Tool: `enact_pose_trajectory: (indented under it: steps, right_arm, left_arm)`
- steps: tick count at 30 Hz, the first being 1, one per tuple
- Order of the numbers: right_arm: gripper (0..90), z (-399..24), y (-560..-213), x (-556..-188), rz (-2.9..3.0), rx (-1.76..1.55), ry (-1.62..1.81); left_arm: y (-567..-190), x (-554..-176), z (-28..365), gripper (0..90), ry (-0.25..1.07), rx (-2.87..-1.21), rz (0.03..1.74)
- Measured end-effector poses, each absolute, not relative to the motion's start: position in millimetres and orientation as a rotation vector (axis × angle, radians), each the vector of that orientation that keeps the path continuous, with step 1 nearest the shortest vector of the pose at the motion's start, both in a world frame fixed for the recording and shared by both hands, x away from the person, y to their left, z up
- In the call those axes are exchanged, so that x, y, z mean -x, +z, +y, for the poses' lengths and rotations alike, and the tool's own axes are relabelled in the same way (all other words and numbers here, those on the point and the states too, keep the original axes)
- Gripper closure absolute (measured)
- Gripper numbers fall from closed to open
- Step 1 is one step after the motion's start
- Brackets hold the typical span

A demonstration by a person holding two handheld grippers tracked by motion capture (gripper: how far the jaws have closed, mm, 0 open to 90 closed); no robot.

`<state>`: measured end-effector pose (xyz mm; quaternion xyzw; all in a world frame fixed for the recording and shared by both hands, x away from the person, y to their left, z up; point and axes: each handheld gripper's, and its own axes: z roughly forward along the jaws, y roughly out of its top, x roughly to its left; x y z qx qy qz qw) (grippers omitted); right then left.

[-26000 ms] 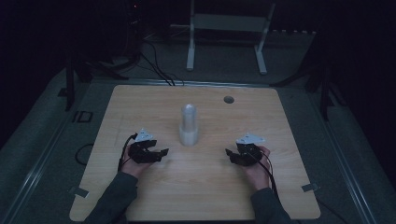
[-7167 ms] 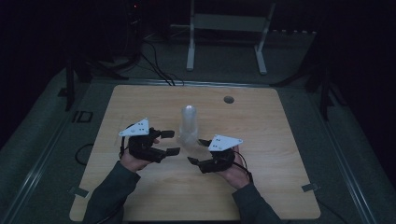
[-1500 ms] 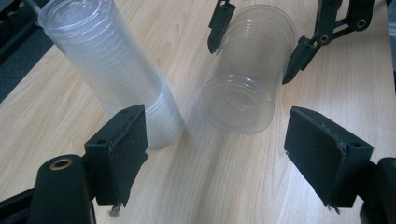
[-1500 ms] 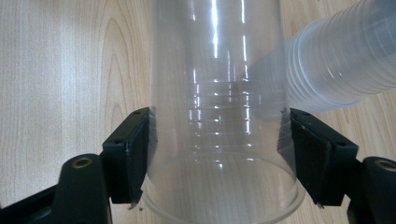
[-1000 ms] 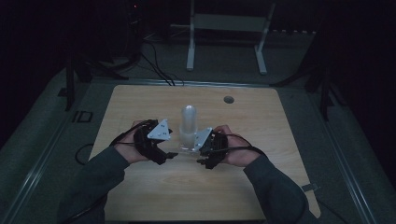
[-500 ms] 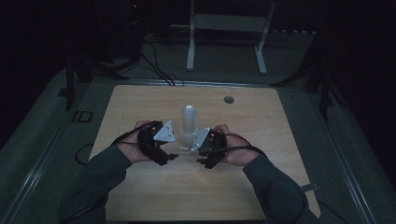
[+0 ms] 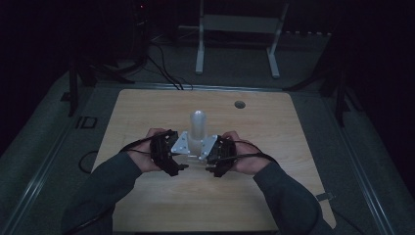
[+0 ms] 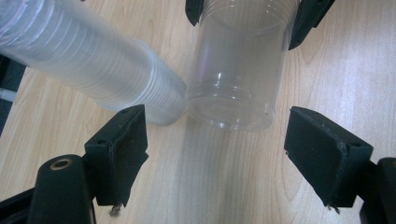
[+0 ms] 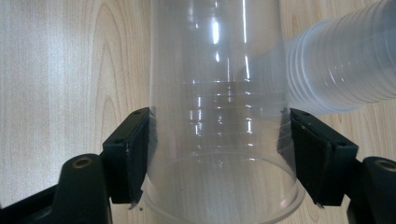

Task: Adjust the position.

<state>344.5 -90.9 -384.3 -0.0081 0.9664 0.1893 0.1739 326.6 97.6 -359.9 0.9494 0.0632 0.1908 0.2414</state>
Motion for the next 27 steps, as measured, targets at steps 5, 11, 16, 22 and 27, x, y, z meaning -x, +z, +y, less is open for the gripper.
enact_pose_trajectory:
  steps: [5, 11, 16, 22, 27]
  right_arm:
    - [28.2, -88.7, -385.0, -343.3, 2.737, 0.033, 0.532]
    - [28.1, -86.9, -385.7, -342.5, 2.734, 0.045, 0.533]
    - [28.2, -85.0, -385.6, -340.2, 2.725, 0.056, 0.525]
    - [28.2, -83.1, -384.9, -336.3, 2.717, 0.055, 0.525]
    - [28.2, -83.5, -383.5, -335.6, 2.697, 0.093, 0.519]
  left_arm:
    - [-363.6, -328.0, 92.8, 21.5, 0.504, -2.619, 0.156]
    - [-367.7, -332.2, 90.6, 21.8, 0.472, -2.640, 0.153]
    - [-371.6, -336.3, 87.2, 22.1, 0.432, -2.654, 0.156]
    - [-375.0, -339.9, 84.4, 22.4, 0.389, -2.651, 0.163]
    - [-376.6, -343.5, 87.3, 24.2, 0.344, -2.647, 0.172]
